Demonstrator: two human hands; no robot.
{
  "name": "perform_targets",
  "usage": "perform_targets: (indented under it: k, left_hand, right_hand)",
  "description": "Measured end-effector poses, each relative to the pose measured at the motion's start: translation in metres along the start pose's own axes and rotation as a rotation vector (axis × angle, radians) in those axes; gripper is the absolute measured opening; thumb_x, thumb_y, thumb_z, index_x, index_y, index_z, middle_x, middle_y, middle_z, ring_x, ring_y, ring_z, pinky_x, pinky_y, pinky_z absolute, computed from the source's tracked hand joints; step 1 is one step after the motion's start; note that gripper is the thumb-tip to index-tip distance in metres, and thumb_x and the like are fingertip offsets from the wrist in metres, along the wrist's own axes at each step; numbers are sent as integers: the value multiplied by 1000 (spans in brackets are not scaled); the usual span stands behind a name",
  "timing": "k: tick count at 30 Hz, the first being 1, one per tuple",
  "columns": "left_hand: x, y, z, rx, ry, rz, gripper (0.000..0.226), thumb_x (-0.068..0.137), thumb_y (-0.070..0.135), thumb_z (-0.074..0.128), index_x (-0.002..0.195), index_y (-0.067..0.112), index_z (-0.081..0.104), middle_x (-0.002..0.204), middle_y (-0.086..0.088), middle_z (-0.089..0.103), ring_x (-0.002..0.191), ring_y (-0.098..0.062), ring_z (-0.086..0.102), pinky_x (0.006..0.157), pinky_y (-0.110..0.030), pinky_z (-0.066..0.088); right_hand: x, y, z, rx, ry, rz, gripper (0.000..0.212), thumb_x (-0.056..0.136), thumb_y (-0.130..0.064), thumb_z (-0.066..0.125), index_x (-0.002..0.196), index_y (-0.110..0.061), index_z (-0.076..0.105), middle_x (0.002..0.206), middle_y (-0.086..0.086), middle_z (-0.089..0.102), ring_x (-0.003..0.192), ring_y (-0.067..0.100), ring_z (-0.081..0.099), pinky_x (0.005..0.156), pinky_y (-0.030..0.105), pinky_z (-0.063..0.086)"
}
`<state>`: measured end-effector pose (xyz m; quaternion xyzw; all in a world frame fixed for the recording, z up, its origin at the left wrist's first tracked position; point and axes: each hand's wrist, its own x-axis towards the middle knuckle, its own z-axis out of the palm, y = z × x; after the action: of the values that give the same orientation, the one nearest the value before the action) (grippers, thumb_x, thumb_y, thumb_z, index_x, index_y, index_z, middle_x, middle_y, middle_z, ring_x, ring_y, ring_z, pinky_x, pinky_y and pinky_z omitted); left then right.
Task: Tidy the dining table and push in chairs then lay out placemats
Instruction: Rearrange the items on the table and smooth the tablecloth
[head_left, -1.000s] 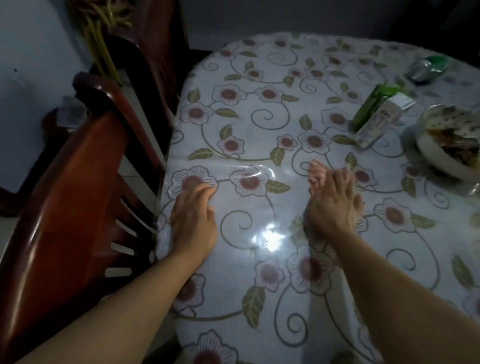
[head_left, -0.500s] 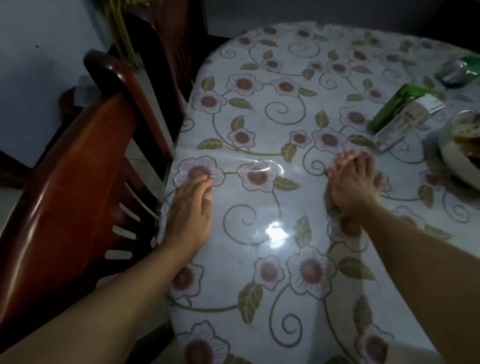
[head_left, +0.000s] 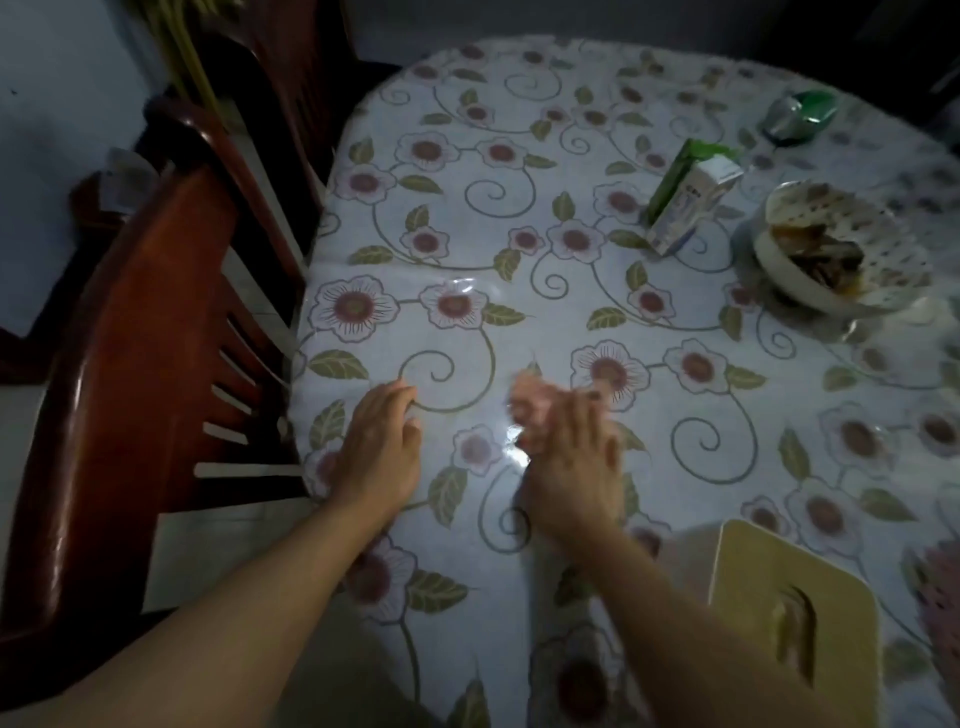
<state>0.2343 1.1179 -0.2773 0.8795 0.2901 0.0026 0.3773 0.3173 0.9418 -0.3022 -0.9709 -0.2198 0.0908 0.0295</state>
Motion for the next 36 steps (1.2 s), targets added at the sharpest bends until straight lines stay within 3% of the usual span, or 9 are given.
perform_targets:
  k: [2, 5, 10, 12, 16, 23, 28, 33, 36]
  left_hand:
    - [-14, -1, 4, -1, -20, 27, 42, 99, 13, 35, 141, 7, 36, 152, -8, 30, 140, -19, 23, 113, -23, 12]
    - [-33, -12, 4, 9, -31, 53, 43, 98, 10, 37, 141, 5, 36, 151, -10, 31, 139, -21, 26, 113, -22, 12]
    - [-57, -20, 1, -1, -74, 66, 43, 97, 10, 37, 140, 8, 37, 151, -6, 32, 139, -18, 27, 112, -22, 15]
    - [-64, -16, -1, 3, -103, 25, 43, 98, 14, 35, 142, 12, 35, 151, -5, 32, 138, -19, 29, 112, -26, 19]
    - [-78, -12, -7, -35, -190, -15, 44, 98, 17, 35, 142, 17, 35, 148, -6, 39, 134, -21, 37, 111, -32, 28]
    - [-88, -11, -17, 18, -161, -14, 41, 98, 16, 37, 139, 14, 39, 143, -10, 44, 129, -26, 41, 105, -32, 32]
    - [-95, -18, -13, 45, -147, -24, 41, 96, 11, 38, 137, 12, 41, 140, -11, 46, 128, -26, 42, 105, -34, 34]
    - [-103, -8, -18, 64, -170, -67, 41, 98, 16, 34, 138, 16, 40, 143, -10, 45, 128, -28, 42, 104, -35, 36]
    - [-108, -5, -25, 75, -142, -82, 40, 98, 17, 35, 138, 17, 40, 143, -10, 44, 128, -29, 41, 101, -35, 35]
  right_hand:
    - [17, 31, -11, 93, -78, 394, 79, 94, -39, 38, 150, -11, -9, 158, 12, -15, 144, 31, -19, 116, 45, -4]
    - [8, 24, -19, 226, -103, 532, 71, 99, -37, 29, 150, -14, -15, 157, 10, -22, 144, 28, -22, 114, 42, -14]
    - [-79, -43, 25, 124, 165, -45, 72, 90, -19, 41, 152, -19, 5, 160, 10, 1, 147, 30, -2, 117, 49, 2]
    - [-112, -66, 35, 196, 99, -237, 67, 81, -24, 44, 147, -20, 32, 154, 7, 30, 143, 32, 21, 115, 47, 12]
    - [-136, -43, 28, 191, -34, -567, 64, 83, -32, 46, 144, -18, 35, 152, 6, 33, 143, 32, 23, 114, 50, 25]
    - [-89, 8, 0, 105, 56, 75, 75, 90, -30, 46, 152, -12, 6, 160, 9, 1, 146, 34, -4, 117, 42, 1]
    - [-116, -30, 30, 265, 107, -276, 54, 93, -21, 35, 147, -18, 32, 155, 6, 27, 145, 32, 16, 118, 49, 12]
    - [-157, -30, 3, 537, 105, -241, 31, 86, 6, 53, 116, 4, 62, 128, 19, 59, 113, 15, 55, 108, 28, 39]
    - [-152, -28, -29, 823, -28, -112, 23, 92, 6, 45, 91, -1, 67, 91, 9, 67, 70, 6, 62, 66, 18, 54]
